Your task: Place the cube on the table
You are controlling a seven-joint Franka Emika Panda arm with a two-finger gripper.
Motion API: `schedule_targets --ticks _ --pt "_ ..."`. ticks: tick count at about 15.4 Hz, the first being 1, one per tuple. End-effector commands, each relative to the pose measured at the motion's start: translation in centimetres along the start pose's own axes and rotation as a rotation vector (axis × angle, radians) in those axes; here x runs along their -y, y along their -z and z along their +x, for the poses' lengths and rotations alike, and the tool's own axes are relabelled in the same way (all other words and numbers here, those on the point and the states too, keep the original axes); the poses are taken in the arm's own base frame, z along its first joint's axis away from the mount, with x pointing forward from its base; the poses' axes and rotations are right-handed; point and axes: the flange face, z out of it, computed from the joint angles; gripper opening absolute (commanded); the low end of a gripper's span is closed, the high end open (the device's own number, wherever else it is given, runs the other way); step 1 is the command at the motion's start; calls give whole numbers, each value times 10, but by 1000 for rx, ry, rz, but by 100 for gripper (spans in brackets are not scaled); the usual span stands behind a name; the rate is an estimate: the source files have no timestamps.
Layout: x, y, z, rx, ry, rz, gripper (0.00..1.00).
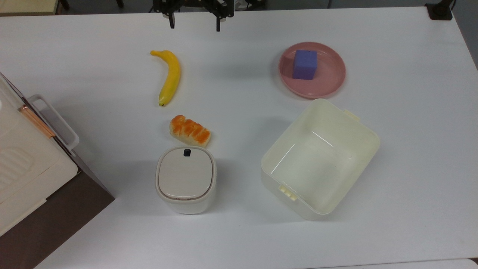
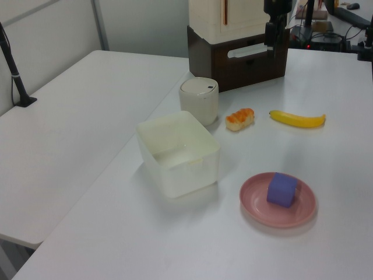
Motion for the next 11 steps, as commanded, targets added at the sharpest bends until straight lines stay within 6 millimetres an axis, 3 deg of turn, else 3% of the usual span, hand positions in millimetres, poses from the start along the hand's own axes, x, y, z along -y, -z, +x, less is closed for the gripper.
schedule_targets --ticks 1,11 --pt "-2 4 -11 23 12 19 100" --pt "-2 3 -11 20 14 21 100"
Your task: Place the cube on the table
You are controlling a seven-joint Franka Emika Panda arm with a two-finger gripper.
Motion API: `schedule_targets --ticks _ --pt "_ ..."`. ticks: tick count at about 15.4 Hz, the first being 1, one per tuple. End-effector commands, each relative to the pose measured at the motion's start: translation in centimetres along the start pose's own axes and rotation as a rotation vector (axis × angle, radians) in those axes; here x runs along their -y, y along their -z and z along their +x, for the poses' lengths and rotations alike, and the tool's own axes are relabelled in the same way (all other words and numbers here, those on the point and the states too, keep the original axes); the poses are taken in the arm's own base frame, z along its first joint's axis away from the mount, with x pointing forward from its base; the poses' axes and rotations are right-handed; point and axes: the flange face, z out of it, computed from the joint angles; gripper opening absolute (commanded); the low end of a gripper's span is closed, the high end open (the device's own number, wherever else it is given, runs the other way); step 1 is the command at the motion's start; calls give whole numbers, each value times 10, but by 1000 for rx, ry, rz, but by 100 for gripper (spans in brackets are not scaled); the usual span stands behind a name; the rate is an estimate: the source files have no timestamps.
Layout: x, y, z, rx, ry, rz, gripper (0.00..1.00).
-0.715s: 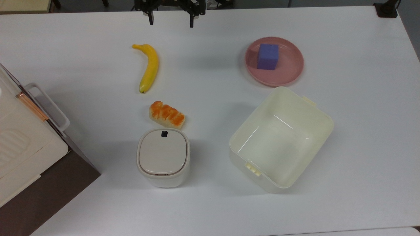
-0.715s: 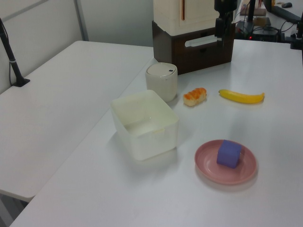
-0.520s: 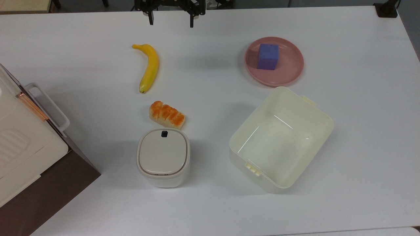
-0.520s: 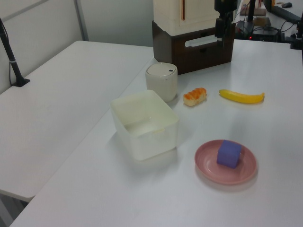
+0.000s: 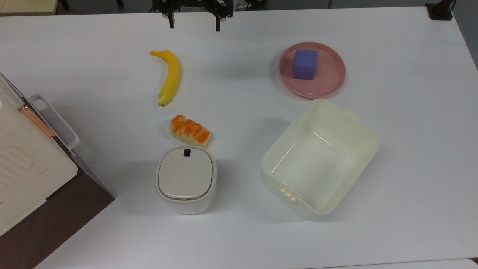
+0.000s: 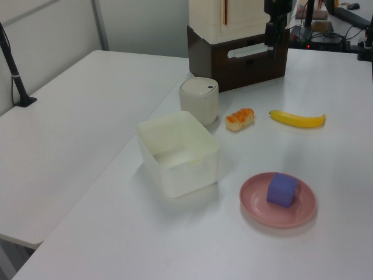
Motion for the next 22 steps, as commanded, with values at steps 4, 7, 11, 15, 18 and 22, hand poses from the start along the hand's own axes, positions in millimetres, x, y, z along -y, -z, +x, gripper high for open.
schedule_targets --ticks 4,7,11,15,18,22 --pt "18 1 -11 22 47 22 100" --pt "45 2 -14 21 95 21 100" --pt "85 -4 -18 30 166 24 100" --pt "137 -21 -26 19 261 45 100" --pt "171 -44 -41 66 328 40 100" --pt "209 -73 -52 98 441 32 100"
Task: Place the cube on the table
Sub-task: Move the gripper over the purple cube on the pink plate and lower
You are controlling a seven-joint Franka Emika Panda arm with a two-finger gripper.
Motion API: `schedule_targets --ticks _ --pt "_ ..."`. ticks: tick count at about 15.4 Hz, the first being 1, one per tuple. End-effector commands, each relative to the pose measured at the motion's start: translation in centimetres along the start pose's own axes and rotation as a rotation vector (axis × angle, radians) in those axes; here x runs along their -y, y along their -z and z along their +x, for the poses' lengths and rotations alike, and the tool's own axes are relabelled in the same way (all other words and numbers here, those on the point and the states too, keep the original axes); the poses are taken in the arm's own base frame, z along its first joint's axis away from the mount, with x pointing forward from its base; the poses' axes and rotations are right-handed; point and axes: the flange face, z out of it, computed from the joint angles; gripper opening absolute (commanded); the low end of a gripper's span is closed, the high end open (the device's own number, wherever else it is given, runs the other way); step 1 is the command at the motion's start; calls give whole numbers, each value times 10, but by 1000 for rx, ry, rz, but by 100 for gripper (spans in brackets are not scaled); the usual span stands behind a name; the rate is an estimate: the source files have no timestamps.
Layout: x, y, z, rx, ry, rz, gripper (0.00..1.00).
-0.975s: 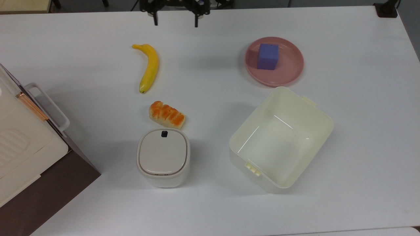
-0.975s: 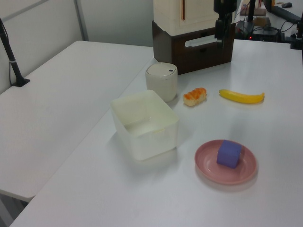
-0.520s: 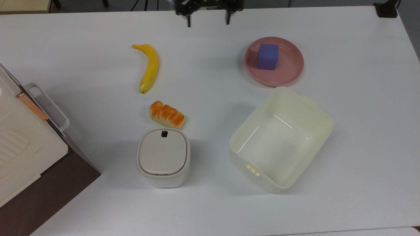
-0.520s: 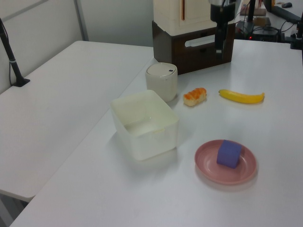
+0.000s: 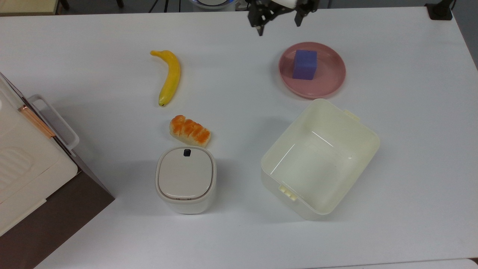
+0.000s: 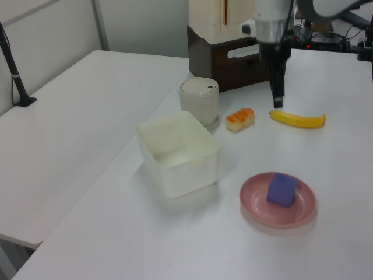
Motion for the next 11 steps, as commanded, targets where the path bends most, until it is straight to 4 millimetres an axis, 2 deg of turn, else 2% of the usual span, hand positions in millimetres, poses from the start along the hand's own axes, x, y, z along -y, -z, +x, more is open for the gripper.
schedule_targets --ticks 1,3,4,6,9,11 --pt "29 -33 1 -6 101 16 100" --pt "44 -57 0 -5 156 13 100" --pt "53 -76 3 3 189 10 100" --pt "62 -95 6 31 226 6 100" --pt "73 -113 7 63 288 -1 100" --pt "91 -129 7 93 389 -27 100"
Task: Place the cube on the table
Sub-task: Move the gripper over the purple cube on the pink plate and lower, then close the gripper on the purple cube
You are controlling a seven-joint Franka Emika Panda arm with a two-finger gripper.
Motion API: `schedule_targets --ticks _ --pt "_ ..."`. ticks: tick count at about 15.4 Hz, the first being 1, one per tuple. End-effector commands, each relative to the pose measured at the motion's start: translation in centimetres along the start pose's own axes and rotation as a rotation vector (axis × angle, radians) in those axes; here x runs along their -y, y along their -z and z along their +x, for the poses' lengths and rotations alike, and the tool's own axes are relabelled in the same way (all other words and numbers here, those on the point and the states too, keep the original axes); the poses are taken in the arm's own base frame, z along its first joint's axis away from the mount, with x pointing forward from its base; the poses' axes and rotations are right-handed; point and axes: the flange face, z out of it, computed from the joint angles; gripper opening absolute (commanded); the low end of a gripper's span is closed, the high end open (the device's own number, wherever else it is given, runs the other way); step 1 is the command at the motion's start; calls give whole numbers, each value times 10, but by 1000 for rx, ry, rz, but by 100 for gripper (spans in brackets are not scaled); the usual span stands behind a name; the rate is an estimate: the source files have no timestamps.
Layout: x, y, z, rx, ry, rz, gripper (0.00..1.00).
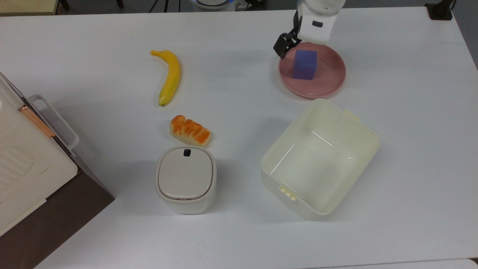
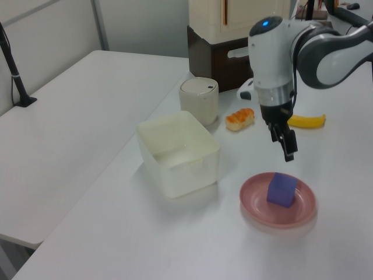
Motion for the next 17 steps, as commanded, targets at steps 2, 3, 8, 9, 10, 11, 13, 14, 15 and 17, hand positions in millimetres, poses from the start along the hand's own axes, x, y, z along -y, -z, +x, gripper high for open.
schedule_targets --ticks 2,3,8,9,10,11,13,14,15,17 --pt "34 -32 4 52 204 -75 100" --pt "47 -44 6 78 260 -108 100" --pt "66 -72 16 76 352 -191 100" --pt "65 -77 19 79 359 -198 100" --pt "66 -80 21 75 368 -209 100" --pt "65 -82 24 70 370 -215 100" --pt "64 -80 26 57 372 -221 92" --pt "65 -77 28 46 372 -222 86" --pt "64 -75 29 42 375 -225 79" --pt "65 -72 30 37 377 -229 64"
